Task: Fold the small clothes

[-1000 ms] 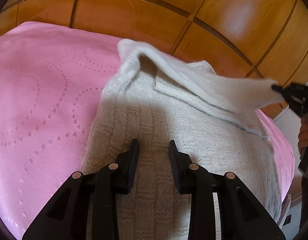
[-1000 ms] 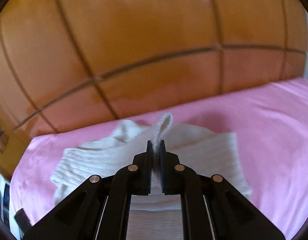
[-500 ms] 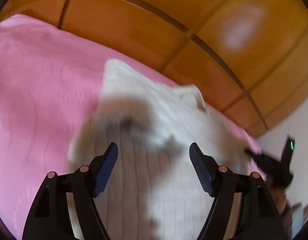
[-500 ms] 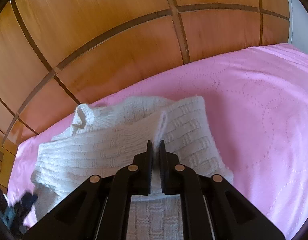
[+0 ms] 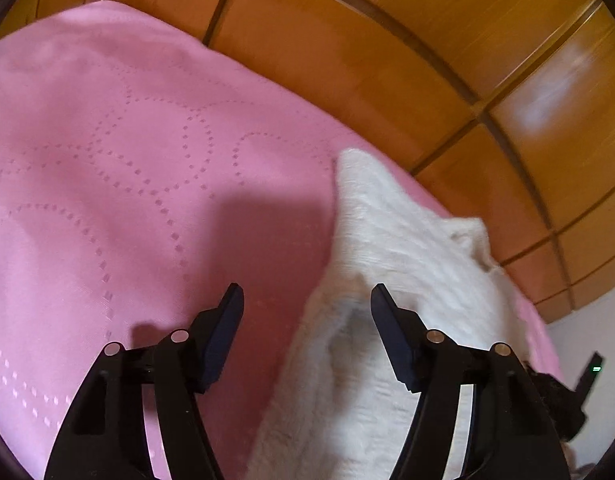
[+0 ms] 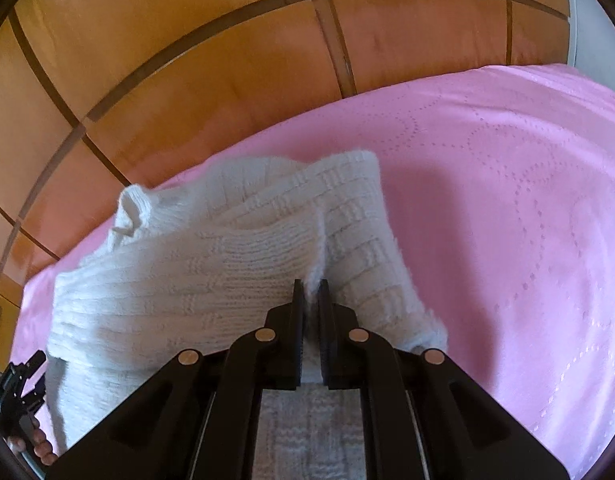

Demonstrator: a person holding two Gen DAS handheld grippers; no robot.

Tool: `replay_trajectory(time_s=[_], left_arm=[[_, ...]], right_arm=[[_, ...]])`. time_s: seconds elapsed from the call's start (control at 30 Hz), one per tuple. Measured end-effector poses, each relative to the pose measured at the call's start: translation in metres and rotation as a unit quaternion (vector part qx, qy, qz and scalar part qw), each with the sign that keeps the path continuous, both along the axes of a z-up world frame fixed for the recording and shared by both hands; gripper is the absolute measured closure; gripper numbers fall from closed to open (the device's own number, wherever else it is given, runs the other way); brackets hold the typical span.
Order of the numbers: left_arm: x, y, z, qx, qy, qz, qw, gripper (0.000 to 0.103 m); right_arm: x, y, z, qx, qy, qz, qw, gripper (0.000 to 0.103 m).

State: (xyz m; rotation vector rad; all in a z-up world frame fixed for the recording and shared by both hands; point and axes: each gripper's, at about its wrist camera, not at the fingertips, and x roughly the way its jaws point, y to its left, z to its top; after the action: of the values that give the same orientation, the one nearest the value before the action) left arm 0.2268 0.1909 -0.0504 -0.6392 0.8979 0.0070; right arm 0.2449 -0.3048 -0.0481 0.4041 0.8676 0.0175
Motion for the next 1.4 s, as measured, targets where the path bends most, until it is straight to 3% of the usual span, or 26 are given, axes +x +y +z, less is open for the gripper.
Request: replay_trajectory(time_s=[0.07, 0.2, 0.23, 0.37, 0.43, 0.47, 0.5, 0.53, 0.57, 0.6, 0.67, 0.8, 0.9, 0.93, 0.97, 1.0, 1.07, 1.1, 1.13, 1.23, 1.4], left_arm=[[-0.001, -0.001, 0.007, -0.040, -0.004, -0.014, 0.9991, 0.039], [-0.009, -0.018, 0.019, -0.104, -0.030, -0.047, 0.9930, 0.040], [-0.009, -0.024, 0.018, -0.116, -0.032, -0.055, 0.9912, 0.040], [0.010, -0.036, 0.000, -0.153, -0.008, -0.031, 0.9877, 0.029], [0.021, -0.036, -0.010, -0.171, 0.001, -0.007, 0.9852, 0.029], [0.025, -0.031, -0.012, -0.172, 0.002, 0.004, 0.9851, 0.030], [0.032, -0.029, -0.014, -0.171, 0.001, 0.017, 0.9851, 0.046], [0.038, -0.028, -0.016, -0.165, 0.006, 0.023, 0.9860, 0.075], [0.044, -0.028, -0.017, -0.155, 0.015, 0.027, 0.9874, 0.088], [0.043, -0.024, -0.018, -0.142, 0.021, 0.042, 0.9888, 0.097], [0.039, -0.021, -0.017, -0.132, 0.017, 0.045, 0.9901, 0.097], [0.022, -0.031, -0.020, -0.056, 0.025, 0.012, 0.9980, 0.097], [0.016, -0.033, -0.018, -0.036, 0.030, 0.001, 0.9989, 0.096], [0.013, -0.032, -0.013, -0.026, 0.032, 0.000, 0.9992, 0.096], [0.013, -0.030, -0.009, -0.020, 0.031, -0.002, 0.9993, 0.094], [0.011, -0.029, -0.001, -0.014, 0.024, -0.005, 0.9996, 0.089], [0.008, -0.023, 0.014, 0.015, -0.001, -0.001, 0.9999, 0.078], [0.010, -0.020, 0.021, 0.026, -0.008, 0.003, 0.9996, 0.058], [0.013, -0.018, 0.026, 0.029, -0.017, 0.008, 0.9994, 0.042], [0.031, -0.007, 0.030, 0.007, -0.020, 0.005, 0.9998, 0.041], [0.086, -0.002, 0.006, -0.036, 0.032, -0.004, 0.9988, 0.041]], right_arm=[[-0.002, -0.002, 0.002, 0.014, 0.000, 0.001, 1.000, 0.088], [-0.009, -0.005, 0.004, 0.047, -0.008, 0.014, 0.999, 0.062], [-0.010, -0.003, 0.003, 0.046, -0.008, 0.018, 0.999, 0.061], [-0.009, 0.002, 0.002, 0.035, -0.002, 0.023, 0.999, 0.061], [-0.007, 0.006, 0.004, 0.029, -0.001, 0.034, 0.999, 0.071], [-0.006, 0.008, 0.005, 0.025, 0.000, 0.041, 0.999, 0.083], [-0.006, 0.010, 0.007, 0.019, 0.001, 0.048, 0.999, 0.094], [-0.006, 0.012, 0.009, 0.011, -0.001, 0.051, 0.999, 0.095], [-0.008, 0.013, 0.015, 0.005, -0.012, 0.055, 0.998, 0.096], [-0.010, 0.013, 0.020, 0.008, -0.021, 0.058, 0.998, 0.096], [-0.016, 0.010, 0.028, 0.010, -0.036, 0.058, 0.998, 0.097], [-0.006, 0.010, 0.007, -0.024, 0.001, 0.048, 0.999, 0.097], [-0.004, 0.011, -0.002, -0.024, 0.006, 0.039, 0.999, 0.095], [-0.006, 0.008, 0.000, -0.017, 0.004, 0.032, 0.999, 0.093], [-0.007, 0.007, 0.002, -0.014, 0.001, 0.024, 1.000, 0.083], [-0.009, 0.005, 0.006, -0.015, -0.005, 0.018, 1.000, 0.068], [-0.017, 0.003, 0.019, -0.024, -0.026, 0.009, 0.999, 0.062], [-0.020, 0.004, 0.024, -0.026, -0.035, 0.009, 0.999, 0.060], [-0.022, 0.007, 0.030, -0.027, -0.044, 0.011, 0.999, 0.058], [-0.022, 0.030, 0.044, -0.035, -0.067, 0.047, 0.996, 0.054], [-0.011, 0.069, 0.039, -0.069, -0.063, 0.098, 0.991, 0.050]])
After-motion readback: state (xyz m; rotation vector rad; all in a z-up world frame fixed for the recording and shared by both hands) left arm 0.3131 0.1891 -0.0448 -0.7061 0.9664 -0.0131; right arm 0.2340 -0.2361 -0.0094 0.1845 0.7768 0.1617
